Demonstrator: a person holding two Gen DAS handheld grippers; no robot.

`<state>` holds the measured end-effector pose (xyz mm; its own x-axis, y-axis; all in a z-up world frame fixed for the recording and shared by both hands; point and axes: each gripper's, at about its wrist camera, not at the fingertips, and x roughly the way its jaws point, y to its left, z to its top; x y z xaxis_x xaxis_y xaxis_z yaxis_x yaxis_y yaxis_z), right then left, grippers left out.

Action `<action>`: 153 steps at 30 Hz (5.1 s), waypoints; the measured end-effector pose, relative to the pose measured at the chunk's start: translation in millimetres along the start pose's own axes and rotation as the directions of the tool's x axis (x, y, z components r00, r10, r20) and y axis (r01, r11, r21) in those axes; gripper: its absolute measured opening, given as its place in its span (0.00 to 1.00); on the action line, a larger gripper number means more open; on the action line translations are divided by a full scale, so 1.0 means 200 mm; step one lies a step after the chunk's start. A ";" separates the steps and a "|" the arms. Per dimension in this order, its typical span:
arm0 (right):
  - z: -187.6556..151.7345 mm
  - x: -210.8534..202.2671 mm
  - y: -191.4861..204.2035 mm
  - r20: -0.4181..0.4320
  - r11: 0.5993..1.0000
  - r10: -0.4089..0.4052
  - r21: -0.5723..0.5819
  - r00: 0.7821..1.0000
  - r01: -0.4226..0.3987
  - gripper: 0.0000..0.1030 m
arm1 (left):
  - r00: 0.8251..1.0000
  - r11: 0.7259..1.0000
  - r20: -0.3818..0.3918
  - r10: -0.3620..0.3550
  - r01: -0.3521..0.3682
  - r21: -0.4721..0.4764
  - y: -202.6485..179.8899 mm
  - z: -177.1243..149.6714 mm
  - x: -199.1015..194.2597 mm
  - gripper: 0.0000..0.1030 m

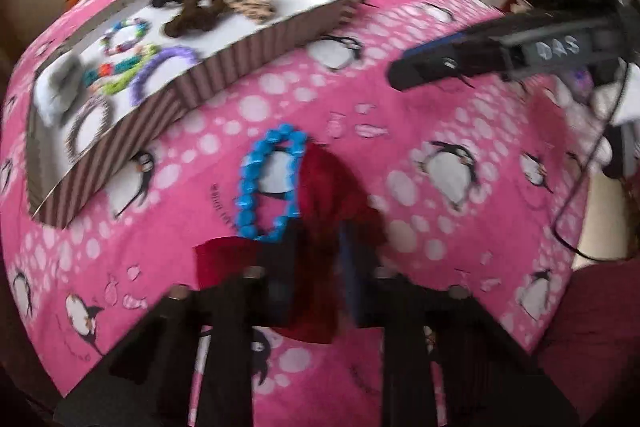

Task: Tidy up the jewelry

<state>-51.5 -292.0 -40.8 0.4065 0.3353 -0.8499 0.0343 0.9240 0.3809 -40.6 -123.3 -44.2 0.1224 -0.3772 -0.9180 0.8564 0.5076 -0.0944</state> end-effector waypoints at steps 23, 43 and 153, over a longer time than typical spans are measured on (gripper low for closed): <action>0.11 0.31 0.31 -0.062 0.966 -0.049 -0.255 0.997 0.032 0.27 | 0.992 0.943 0.123 0.025 0.018 -0.331 0.15 -0.17 -0.28 0.50; 0.12 0.28 0.26 -0.086 0.980 0.012 -0.197 0.996 -0.029 0.27 | 0.998 0.947 0.040 0.056 -0.040 -0.320 0.21 -0.12 -0.09 0.12; 0.25 -0.19 0.23 0.265 0.986 -0.118 -0.081 0.957 0.144 0.42 | 0.900 0.710 0.044 0.433 -0.311 -0.632 0.31 0.25 -0.41 0.46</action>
<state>-19.3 -272.0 26.7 0.6265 0.1630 -0.7622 0.0188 0.9744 0.2238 27.4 -100.3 45.1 0.5033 -0.1533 -0.8504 0.2525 0.9673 -0.0250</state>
